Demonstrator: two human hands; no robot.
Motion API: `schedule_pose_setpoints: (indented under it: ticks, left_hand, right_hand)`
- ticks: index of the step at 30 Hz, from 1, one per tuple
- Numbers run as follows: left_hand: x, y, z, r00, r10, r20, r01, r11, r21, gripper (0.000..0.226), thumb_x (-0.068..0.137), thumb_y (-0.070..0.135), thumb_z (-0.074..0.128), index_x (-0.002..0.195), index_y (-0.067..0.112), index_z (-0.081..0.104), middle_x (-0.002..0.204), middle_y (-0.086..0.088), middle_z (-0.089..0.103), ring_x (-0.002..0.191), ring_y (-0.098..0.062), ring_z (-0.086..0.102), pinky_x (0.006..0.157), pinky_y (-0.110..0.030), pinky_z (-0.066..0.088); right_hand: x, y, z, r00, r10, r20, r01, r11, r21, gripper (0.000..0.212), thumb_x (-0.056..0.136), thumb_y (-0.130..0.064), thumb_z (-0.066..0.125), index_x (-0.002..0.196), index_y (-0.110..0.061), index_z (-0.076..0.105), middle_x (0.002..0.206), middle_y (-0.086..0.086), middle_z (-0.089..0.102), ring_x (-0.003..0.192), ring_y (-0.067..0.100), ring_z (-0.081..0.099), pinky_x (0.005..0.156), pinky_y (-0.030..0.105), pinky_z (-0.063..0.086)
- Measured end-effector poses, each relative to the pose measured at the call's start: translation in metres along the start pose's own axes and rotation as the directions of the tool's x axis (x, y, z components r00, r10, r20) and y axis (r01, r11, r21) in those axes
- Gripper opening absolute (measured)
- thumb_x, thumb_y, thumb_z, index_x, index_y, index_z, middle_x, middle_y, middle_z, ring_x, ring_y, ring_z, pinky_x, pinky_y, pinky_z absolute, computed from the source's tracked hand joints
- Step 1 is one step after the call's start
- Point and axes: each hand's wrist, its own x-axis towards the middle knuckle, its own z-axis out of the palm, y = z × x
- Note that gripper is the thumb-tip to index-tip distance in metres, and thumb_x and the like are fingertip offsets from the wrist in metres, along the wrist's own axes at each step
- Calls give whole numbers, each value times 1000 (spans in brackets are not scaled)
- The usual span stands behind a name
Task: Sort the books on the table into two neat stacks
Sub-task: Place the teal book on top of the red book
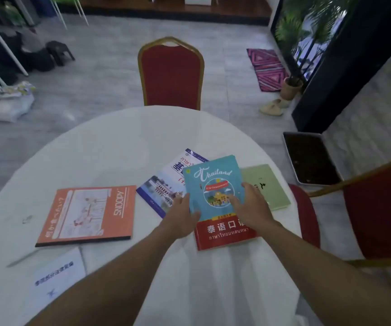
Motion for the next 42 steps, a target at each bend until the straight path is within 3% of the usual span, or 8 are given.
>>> schedule_pose_setpoints:
  ticks: [4,9,14,18,23,29,37,42]
  left_hand:
    - [0,-1,4,998,-56,5,56,998,3,59,85,46,50,138,22,37,137,-12,47,124,-30,48,100,-51,48]
    - [2,1,8,996,-76,-37,76,997,11,52,92,31,59,138,19,37,136,-11,43,123,-26,48,87,-29,47]
    - [3,3,10,991,-121,-59,114,988,-107,63,87,23,69,139,20,35,139,-10,36,129,-27,44,91,-38,53]
    - [4,3,6,985,-135,-109,110,972,-208,63,76,38,75,130,29,42,132,-1,50,130,-23,42,101,-49,49]
    - [2,-2,11,982,-186,-32,177,966,-188,64,69,30,78,122,32,41,125,-4,47,113,-27,59,80,-42,62]
    - [-29,-13,20,953,-293,-70,275,941,-195,81,72,31,79,138,18,33,135,-14,30,127,-34,39,103,-47,48]
    - [-86,-64,15,943,-332,17,313,870,-382,102,49,42,80,135,37,26,124,-4,47,111,-28,59,83,-51,60]
    - [-95,-139,25,953,-295,-72,251,899,-359,92,61,30,73,134,51,20,120,0,53,105,-27,64,78,-50,61]
  right_hand:
    - [0,3,2,999,48,18,-48,999,-14,63,96,-46,58,148,-17,37,146,9,45,130,26,49,102,40,43]
    - [2,1,6,999,39,10,-40,999,9,54,96,-32,63,142,-17,39,138,9,48,122,26,52,94,37,44]
    - [6,2,9,997,77,0,-77,997,3,64,90,-18,68,146,-20,37,135,12,47,123,31,49,99,44,48]
    - [12,7,12,992,129,18,-130,987,99,66,76,-14,76,133,-28,45,121,7,56,109,29,59,90,48,56]
    - [-1,-6,14,991,104,87,-124,952,278,43,86,-2,60,122,-25,50,110,-1,66,94,19,67,74,40,61]
    - [-31,-18,22,987,113,116,-150,904,401,38,90,-4,54,121,-26,49,105,-2,66,94,19,67,79,46,61]
    - [-90,-19,53,972,116,203,-207,830,517,40,83,-7,57,114,-31,53,107,3,70,96,25,71,81,53,61]
    - [-129,-35,79,965,103,242,-223,807,547,38,90,-2,54,116,-29,50,106,4,70,92,25,72,77,49,63]
